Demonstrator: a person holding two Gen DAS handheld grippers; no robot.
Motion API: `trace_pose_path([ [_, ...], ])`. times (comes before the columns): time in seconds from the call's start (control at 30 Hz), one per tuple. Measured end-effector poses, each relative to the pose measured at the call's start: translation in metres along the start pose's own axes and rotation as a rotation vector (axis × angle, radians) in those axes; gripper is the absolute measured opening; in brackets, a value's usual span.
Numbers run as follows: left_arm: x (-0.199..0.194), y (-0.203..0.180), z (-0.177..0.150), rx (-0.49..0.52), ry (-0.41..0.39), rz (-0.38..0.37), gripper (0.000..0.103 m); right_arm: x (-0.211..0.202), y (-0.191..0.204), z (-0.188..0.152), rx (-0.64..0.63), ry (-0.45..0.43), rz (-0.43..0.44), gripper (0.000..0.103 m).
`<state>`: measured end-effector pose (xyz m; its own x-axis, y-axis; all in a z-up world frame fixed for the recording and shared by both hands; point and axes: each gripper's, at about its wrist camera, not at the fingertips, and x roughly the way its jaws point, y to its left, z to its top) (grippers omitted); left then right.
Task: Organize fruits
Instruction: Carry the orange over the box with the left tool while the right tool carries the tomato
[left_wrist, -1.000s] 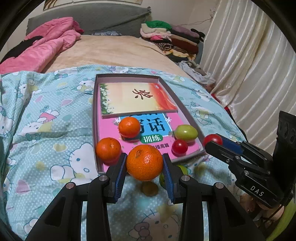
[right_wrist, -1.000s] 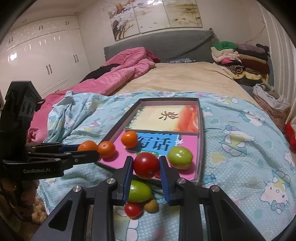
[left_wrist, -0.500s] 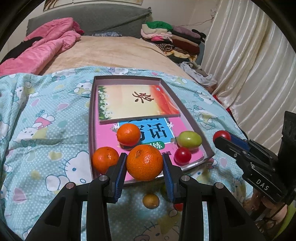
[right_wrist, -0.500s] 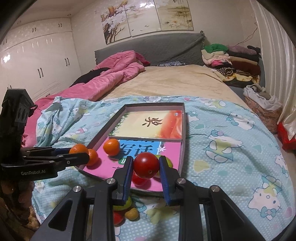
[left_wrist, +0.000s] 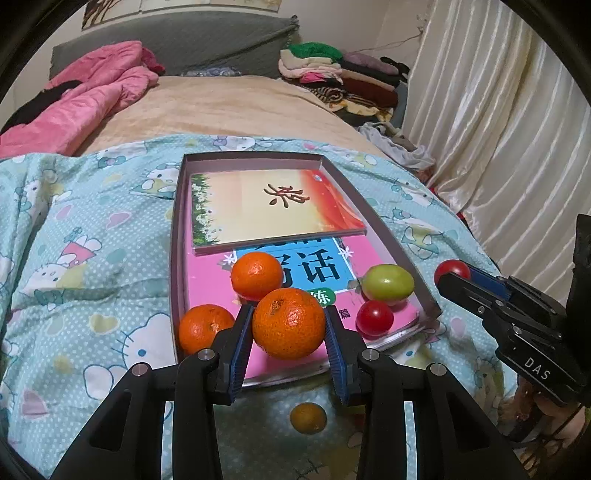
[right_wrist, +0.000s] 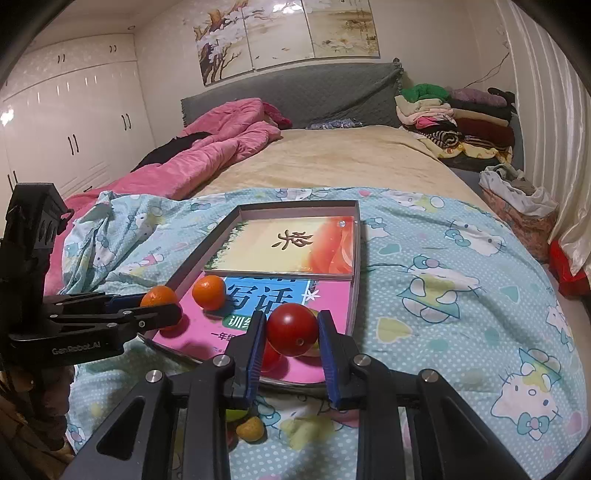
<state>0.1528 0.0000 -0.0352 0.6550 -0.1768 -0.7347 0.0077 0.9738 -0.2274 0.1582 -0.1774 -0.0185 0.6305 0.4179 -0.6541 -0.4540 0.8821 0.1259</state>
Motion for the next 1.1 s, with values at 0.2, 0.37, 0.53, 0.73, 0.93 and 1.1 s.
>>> trace_pose_path([
  [0.2, 0.011, 0.002, -0.001, 0.001, 0.021, 0.005, 0.039, 0.004, 0.0, 0.0, -0.002, 0.013, -0.003, 0.029],
  [0.37, 0.016, 0.001, -0.002, 0.008, 0.031, 0.003, 0.039, 0.009, 0.0, -0.002, -0.002, 0.03, -0.007, 0.029],
  [0.53, 0.023, 0.0, -0.004, 0.019, 0.046, 0.009, 0.039, 0.013, 0.0, -0.005, -0.005, 0.049, -0.01, 0.029],
  [0.73, 0.028, -0.001, -0.005, 0.035, 0.05, 0.024, 0.039, 0.017, 0.002, -0.007, -0.012, 0.061, -0.015, 0.029],
  [0.93, 0.034, 0.0, -0.004, 0.038, 0.056, 0.029, 0.039, 0.02, 0.0, -0.009, -0.003, 0.075, -0.014, 0.029],
  [1.1, 0.037, 0.001, -0.004, 0.04, 0.06, 0.031, 0.039, 0.023, 0.003, -0.011, -0.018, 0.086, -0.011, 0.029],
])
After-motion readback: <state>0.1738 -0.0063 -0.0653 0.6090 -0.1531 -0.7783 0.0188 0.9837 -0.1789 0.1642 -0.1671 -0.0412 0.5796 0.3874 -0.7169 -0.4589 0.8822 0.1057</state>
